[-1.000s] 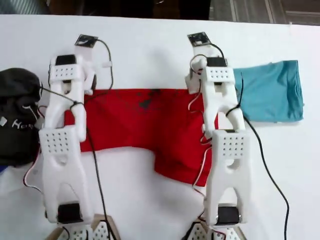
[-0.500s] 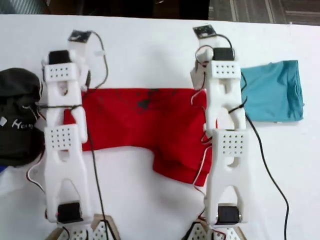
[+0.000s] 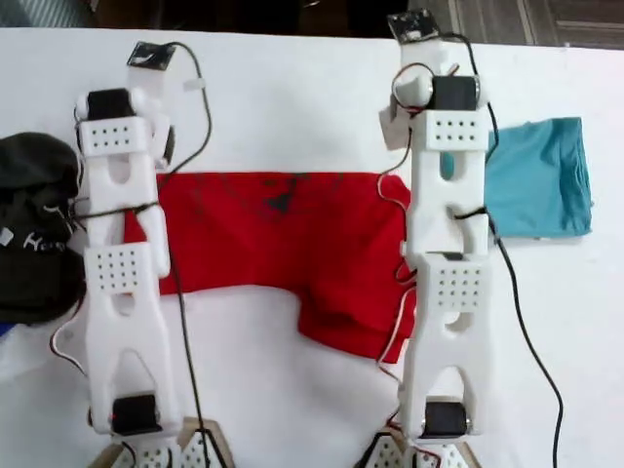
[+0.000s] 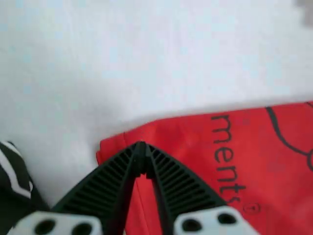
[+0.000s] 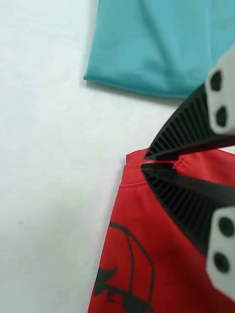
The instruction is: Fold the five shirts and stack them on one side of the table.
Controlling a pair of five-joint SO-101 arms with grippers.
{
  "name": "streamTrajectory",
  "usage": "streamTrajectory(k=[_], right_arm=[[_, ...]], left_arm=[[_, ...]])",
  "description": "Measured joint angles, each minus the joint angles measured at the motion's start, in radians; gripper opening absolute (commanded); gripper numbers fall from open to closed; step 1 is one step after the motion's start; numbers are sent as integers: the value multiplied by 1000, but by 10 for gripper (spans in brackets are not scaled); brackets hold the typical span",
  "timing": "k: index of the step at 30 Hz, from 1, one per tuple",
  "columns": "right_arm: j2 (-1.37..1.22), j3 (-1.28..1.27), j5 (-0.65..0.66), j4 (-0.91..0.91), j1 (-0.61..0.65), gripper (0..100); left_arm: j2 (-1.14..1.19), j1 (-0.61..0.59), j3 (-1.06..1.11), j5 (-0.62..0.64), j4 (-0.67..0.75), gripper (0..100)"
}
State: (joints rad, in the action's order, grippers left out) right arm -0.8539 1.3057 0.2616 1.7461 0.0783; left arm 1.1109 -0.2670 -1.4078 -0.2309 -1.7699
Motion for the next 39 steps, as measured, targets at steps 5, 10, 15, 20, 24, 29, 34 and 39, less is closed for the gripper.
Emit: streamTrajectory(k=[5,10,15,20,24,29,34,39], right_arm=[[226,-245,0,0,5,19],[470,-543,0,0,37,19],[652,-802,0,0,52,19],[756,-1060,41,-68,52,19],[838,-1336,121,-218,84,19],[950,-1706,207,-465,104,19],[1002,-1958,233,-657,157,20],[1002,-2088,235,-749,273,20]], left_arm=[[-249,-5,331,0,0,26],[-497,-5,660,0,2,26],[-703,-14,990,0,126,26],[-876,-14,1402,0,399,26],[-977,-12,1705,-2,628,26],[-1002,-15,1909,-2,809,26],[-1022,-15,1996,-2,905,26],[-1028,-18,2008,2,933,26]])
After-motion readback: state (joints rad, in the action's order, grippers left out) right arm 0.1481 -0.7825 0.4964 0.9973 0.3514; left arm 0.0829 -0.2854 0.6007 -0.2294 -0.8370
